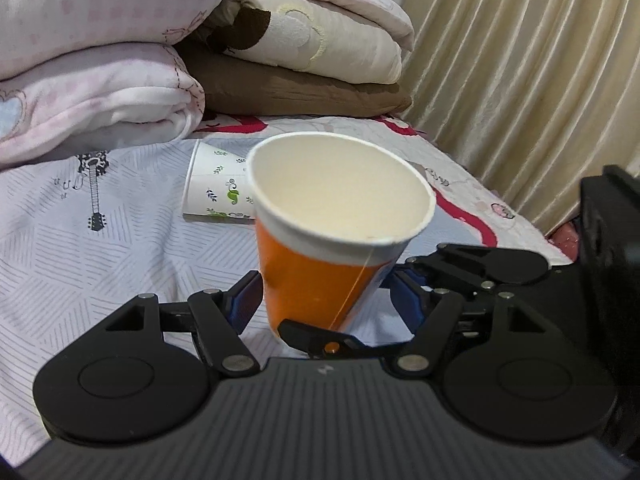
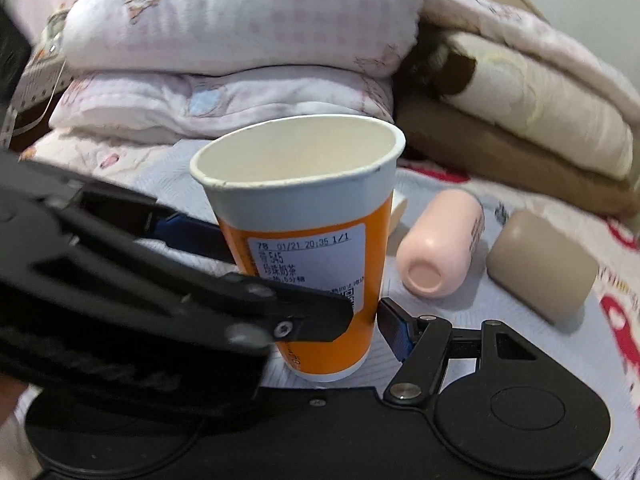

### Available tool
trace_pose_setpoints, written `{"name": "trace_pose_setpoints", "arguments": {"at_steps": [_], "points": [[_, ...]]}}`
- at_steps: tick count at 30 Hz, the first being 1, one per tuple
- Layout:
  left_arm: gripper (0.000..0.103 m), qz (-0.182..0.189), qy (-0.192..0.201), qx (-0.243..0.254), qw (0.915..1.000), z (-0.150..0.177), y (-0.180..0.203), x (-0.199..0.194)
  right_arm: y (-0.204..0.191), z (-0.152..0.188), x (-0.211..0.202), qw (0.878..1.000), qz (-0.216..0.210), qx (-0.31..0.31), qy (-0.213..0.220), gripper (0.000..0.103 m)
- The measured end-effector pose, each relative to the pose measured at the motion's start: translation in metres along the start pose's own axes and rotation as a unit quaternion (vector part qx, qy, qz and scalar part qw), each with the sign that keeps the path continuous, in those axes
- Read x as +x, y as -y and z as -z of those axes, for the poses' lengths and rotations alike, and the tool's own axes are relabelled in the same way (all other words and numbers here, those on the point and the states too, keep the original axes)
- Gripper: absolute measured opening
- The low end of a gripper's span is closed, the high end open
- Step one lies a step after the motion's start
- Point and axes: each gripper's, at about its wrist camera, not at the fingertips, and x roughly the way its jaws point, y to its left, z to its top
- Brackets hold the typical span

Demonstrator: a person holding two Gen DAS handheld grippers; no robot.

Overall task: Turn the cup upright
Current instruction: 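Lower the upright orange cup onto the cloth with the right gripper, then open the right gripper and release the orange cup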

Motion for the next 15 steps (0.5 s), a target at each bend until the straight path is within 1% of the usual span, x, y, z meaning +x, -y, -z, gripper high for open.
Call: {"name": "trace_pose_setpoints", "arguments": {"at_steps": [3,5,7,9,12,15], "points": [[0.072,0.003,-0.002,-0.008,1.0,0.0,-0.002,0.0,0.006,-0.001,0.002,0.999,-0.012,0.031,-0.01,0.071],[0.075,0.001,-0.004,-0.016,0.9999,0.0,-0.004,-0.001,0.006,-0.001,0.002,0.999,-0.012,0.036,-0.017,0.071],[0.076,-0.003,-0.009,-0.025,0.9996,0.002,-0.005,-0.004,0.004,-0.002,0.002,0.999,-0.015,0.037,-0.023,0.077],[0.078,-0.011,-0.016,-0.028,0.9994,0.002,-0.005,-0.007,0.001,-0.001,0.0,0.999,-0.017,0.035,-0.022,0.082],[0.078,-0.022,-0.031,-0.04,0.9985,0.002,-0.005,-0.015,0.0,-0.003,-0.004,0.999,-0.006,0.033,-0.035,0.083],[0.078,-0.043,-0.032,-0.036,0.9979,0.004,0.001,-0.032,0.002,-0.003,-0.019,0.997,0.0,0.053,-0.051,0.084]]}}
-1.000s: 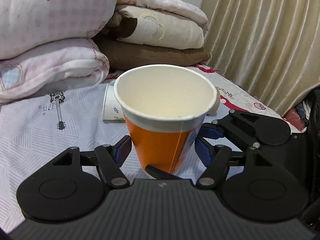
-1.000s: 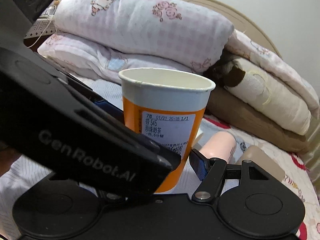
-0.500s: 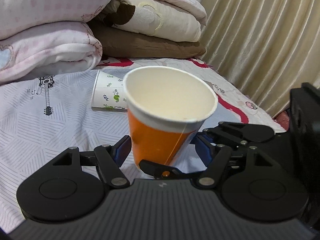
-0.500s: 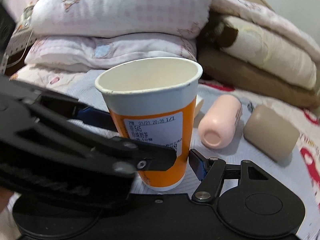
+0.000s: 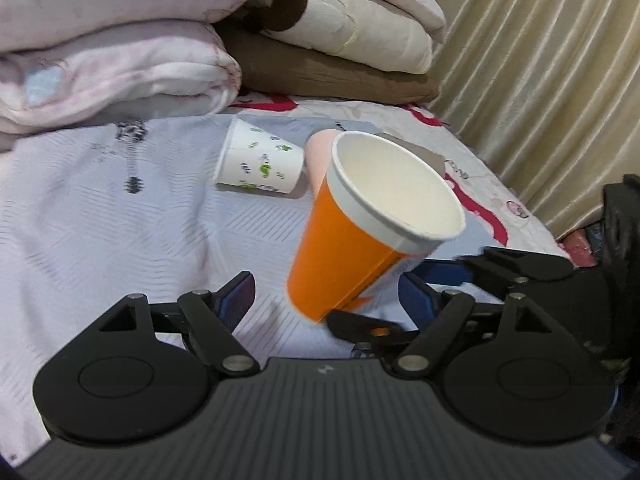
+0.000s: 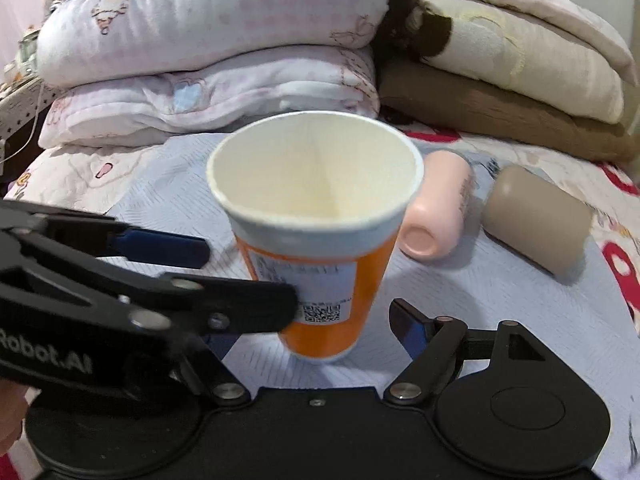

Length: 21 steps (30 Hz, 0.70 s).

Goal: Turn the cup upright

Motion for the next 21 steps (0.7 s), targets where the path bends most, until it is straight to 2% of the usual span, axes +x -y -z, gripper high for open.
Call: {"name": "trace_pose_setpoints", "arguments": {"at_steps": [3,6,13,17,21], "points": [[0.079,-0.025,0.005,0.018,0.9995,-0.003,0.011,-0.018,0.003,0.003,-0.02,1.0,-0.002,0.015,-0.015,0.087],[0.08,-0.033,0.019,0.006,0.9992,-0.003,0.021,-0.042,0.004,0.008,-0.043,1.0,0.007,0.026,-0.013,0.087],[0.08,-0.094,0.041,0.013,0.9946,0.012,0.057,-0.094,0.009,0.037,-0.118,0.994,0.003,0.087,0.072,0.087],[0.08,-0.112,0.047,-0.001,0.9926,0.028,0.07,-0.12,0.003,0.057,-0.153,0.989,0.029,0.083,0.116,0.087],[0.081,-0.146,0.067,0.004,0.9871,0.046,0.084,-0.142,0.0,0.072,-0.178,0.983,0.068,0.067,0.154,0.087]]}}
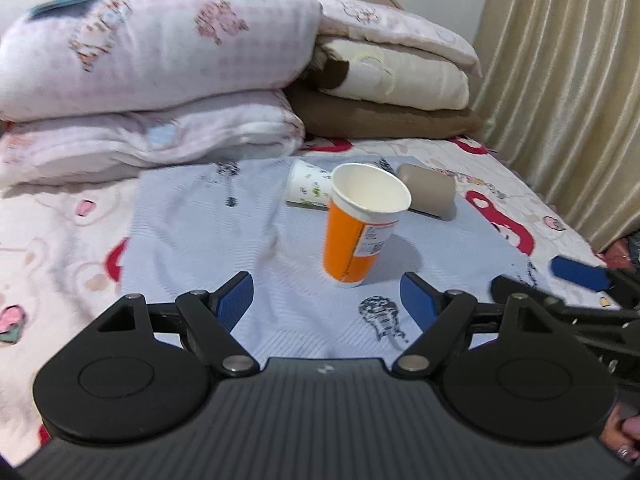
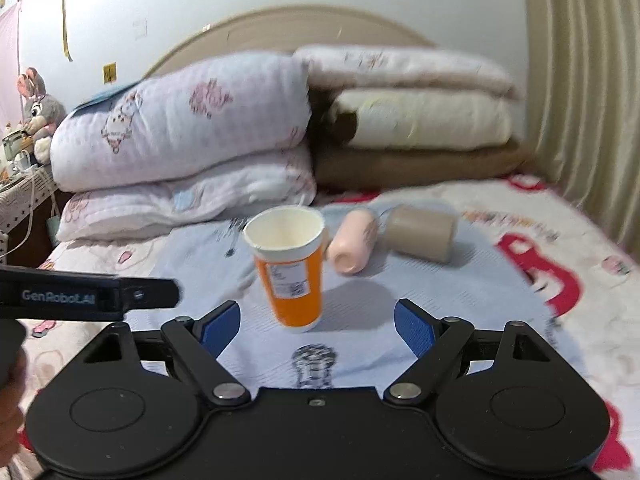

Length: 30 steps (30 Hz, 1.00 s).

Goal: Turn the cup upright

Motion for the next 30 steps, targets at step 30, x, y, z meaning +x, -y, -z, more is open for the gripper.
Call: {"name": "trace_pose_setpoints", "arguments": {"at_steps": [30], "points": [[0.101,-0.067,0.011,0.015,0.9976,0.032,0.006,-0.005,-0.01,0.018,-0.017,0.992,0.123,0.002,0.027,0.101]]}}
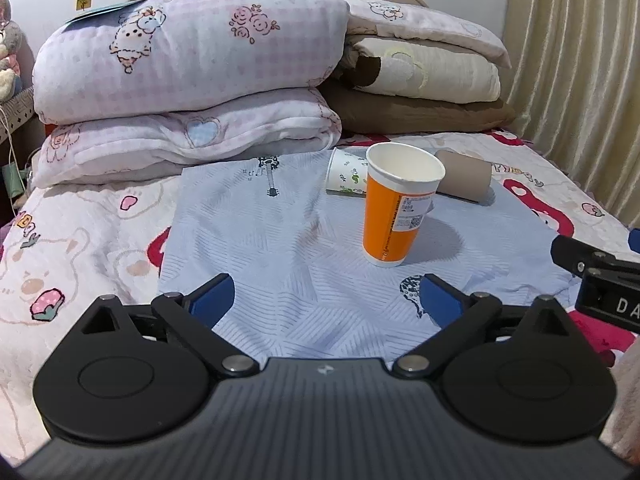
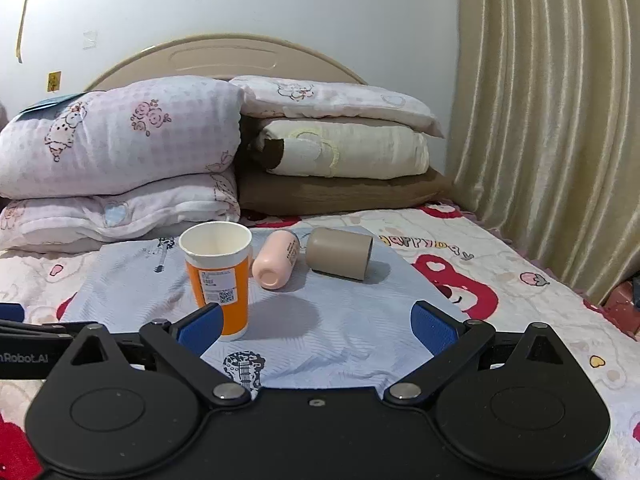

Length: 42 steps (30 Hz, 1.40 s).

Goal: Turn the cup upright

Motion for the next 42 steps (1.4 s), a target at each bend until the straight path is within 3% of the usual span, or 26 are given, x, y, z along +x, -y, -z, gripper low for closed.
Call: {"name": "trace_pose_setpoints", "arguments": {"at_steps": [12,24,42], "points": [[0.103,-0.008,0.003,-0.008,0.9999,-0.003,-0.005,0.001,0.009,0.0,0.011,0.999,0.004,0.032,-0.034,0.101],[0.103,-0.022,-0.039,-0.03,0.9985,-0.004,-0.01,0.009,0.006,0.0,0.013,0.999,0.006,0.024,-0.04,0.101],[0.103,-0.026,-0.054,-0.023,0.9979,-0.005,-0.006,0.014,0.008,0.001,0.015,0.999,0.005,0.02,-0.044,0.101]]}}
